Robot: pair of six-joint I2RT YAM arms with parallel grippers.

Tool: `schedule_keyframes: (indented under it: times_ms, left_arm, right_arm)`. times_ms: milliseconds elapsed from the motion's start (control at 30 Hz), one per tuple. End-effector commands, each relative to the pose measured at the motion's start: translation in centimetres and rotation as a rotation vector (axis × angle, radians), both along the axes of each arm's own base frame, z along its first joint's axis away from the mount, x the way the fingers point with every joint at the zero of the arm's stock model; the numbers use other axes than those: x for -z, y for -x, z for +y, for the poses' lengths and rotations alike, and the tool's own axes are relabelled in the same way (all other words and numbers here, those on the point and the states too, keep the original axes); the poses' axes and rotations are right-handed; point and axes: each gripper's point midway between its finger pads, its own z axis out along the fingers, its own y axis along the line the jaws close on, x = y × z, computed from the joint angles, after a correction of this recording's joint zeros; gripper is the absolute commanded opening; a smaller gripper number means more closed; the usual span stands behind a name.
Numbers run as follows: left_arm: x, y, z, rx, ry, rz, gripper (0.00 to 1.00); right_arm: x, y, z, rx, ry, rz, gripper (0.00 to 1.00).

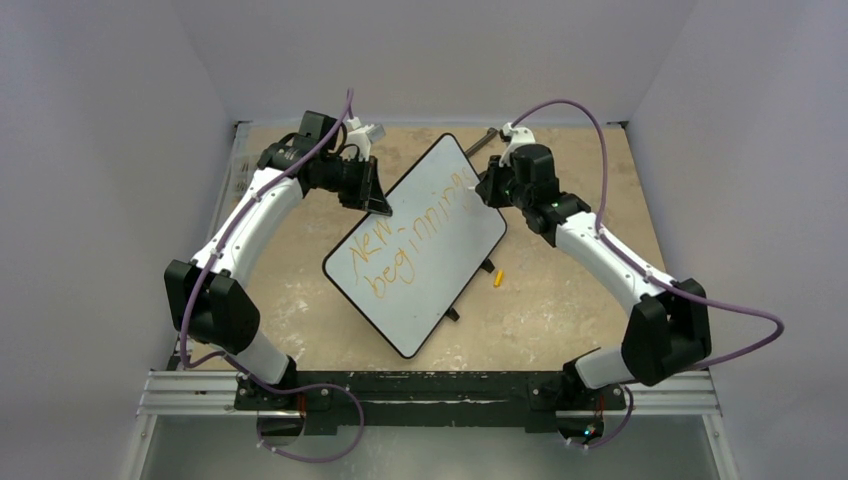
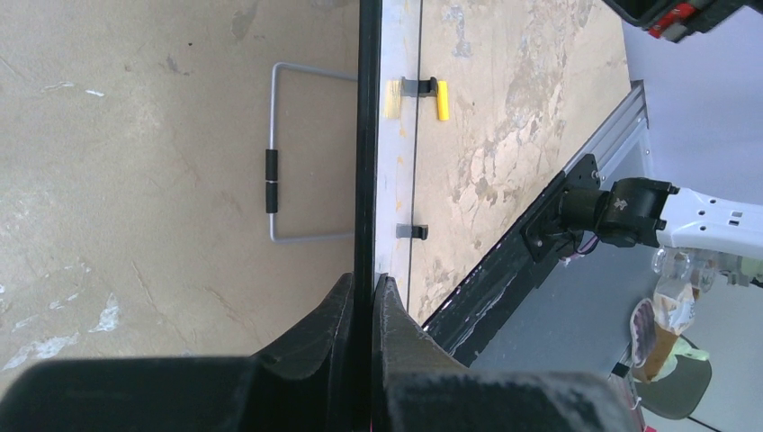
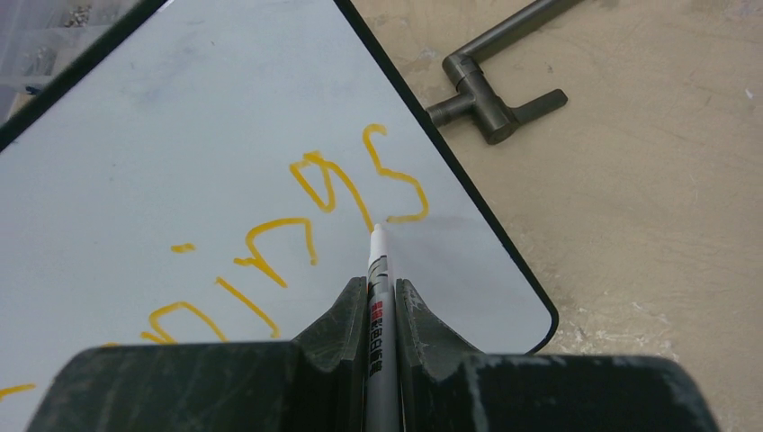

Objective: Write a sentence on the whiteboard

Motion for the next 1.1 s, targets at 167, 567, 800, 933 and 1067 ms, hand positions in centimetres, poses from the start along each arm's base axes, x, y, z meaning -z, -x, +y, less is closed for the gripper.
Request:
schedule_keyframes:
  times_ms: [167, 567, 800, 933, 1067]
  left_arm:
    - [-1.0, -1.5, 1.8, -0.046, -0.081, -0.133, 0.00]
    - [-1.2, -1.4, 1.9, -0.048, -0.081, -0.139, 0.00]
    - [-1.2, -1.4, 1.9, -0.049, -0.081, -0.141, 0.00]
    - [-1.2, -1.4, 2.0, -0.051, -0.083, -0.142, 0.00]
    - [-1.1, -1.5, 2.0, -0.051, -0.084, -0.139, 0.00]
  right_arm:
    - [-5.6, 2.3, -0.5, -0.021, -0.049, -0.111, 0.00]
    - [-6.6, 6.0, -0.3, -0.110, -0.106, -0.144, 0.00]
    - [-6.2, 7.6, 0.2, -0.171, -0.129, -0.136, 0.00]
    - [-5.6, 8.8, 0.9, -0.231, -0.154, -0.122, 0.00]
    - [-4.8, 10.1, 1.7, -0.295, -0.182, -0.099, 0.00]
